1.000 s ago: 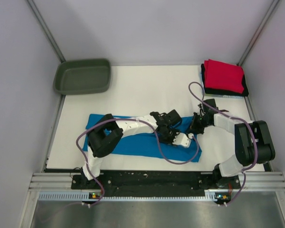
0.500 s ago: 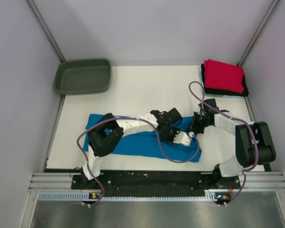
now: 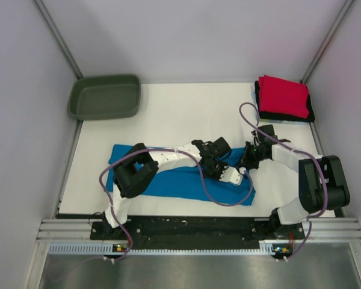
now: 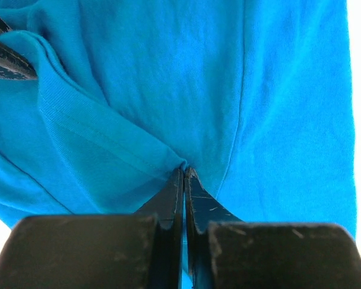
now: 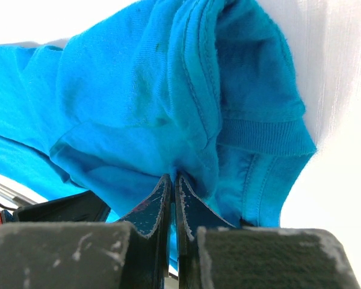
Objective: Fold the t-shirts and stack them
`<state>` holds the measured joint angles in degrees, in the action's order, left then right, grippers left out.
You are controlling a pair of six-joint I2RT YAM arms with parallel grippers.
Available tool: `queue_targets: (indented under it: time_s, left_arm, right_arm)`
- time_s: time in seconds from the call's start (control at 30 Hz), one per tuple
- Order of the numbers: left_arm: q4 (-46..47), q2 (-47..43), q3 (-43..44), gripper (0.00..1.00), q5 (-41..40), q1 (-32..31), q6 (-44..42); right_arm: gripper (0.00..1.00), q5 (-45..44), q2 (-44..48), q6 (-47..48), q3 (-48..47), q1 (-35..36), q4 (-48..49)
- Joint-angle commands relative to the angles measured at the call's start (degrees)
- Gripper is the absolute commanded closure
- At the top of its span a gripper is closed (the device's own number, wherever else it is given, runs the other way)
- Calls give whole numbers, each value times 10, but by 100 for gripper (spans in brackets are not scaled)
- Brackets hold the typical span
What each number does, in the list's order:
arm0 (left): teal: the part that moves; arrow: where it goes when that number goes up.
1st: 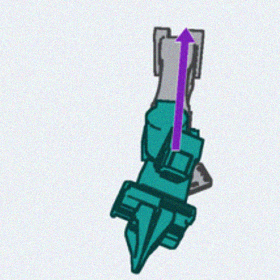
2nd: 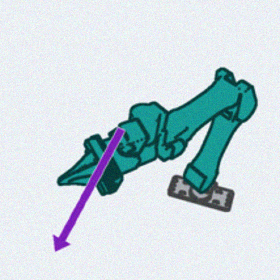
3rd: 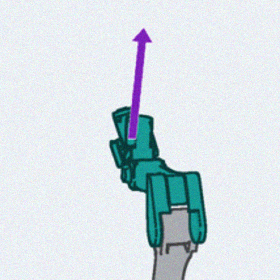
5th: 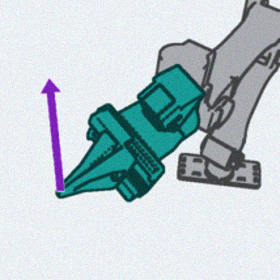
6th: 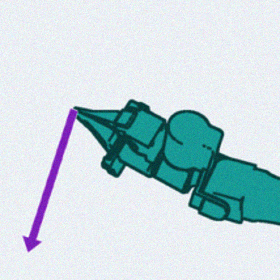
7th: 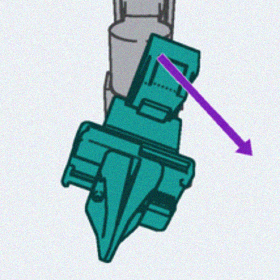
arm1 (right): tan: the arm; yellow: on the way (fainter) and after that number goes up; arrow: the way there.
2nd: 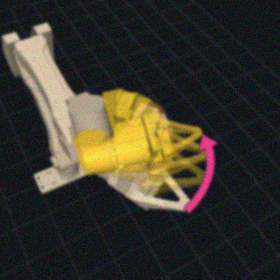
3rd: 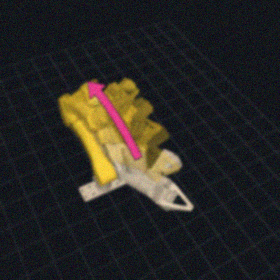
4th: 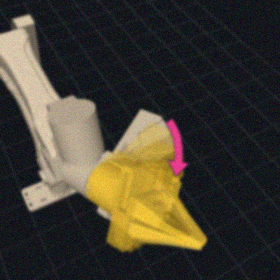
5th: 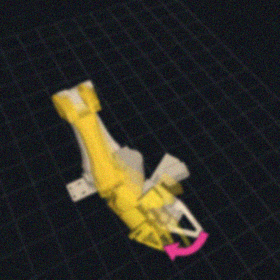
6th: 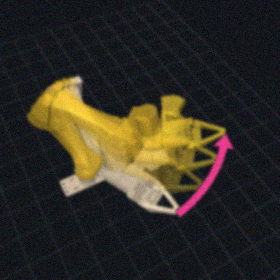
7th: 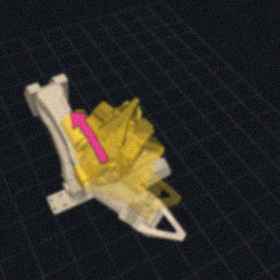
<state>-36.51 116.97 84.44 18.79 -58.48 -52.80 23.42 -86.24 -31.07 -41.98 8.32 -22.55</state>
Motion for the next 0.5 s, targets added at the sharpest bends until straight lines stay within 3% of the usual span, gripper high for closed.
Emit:
queue_targets:
  time_s: [0.0, 0.13, 0.33, 0.47]
  left_arm:
    - [-23, -4, 21, 100, 9, 4, 1]
    - [-71, -23, 47, 100, 24, 14, 14]
    - [-145, -72, 49, 100, 111, 60, -16]
    - [-173, -85, 22, 100, 109, 68, -49]
  right_arm:
    - [100, -7, 26, 11, 4, -5, 0]
    - [100, -17, 48, 16, 4, -4, -25]
    - [100, -54, 106, 21, 29, 5, -73]
    - [100, -47, 138, -1, 51, 30, -82]
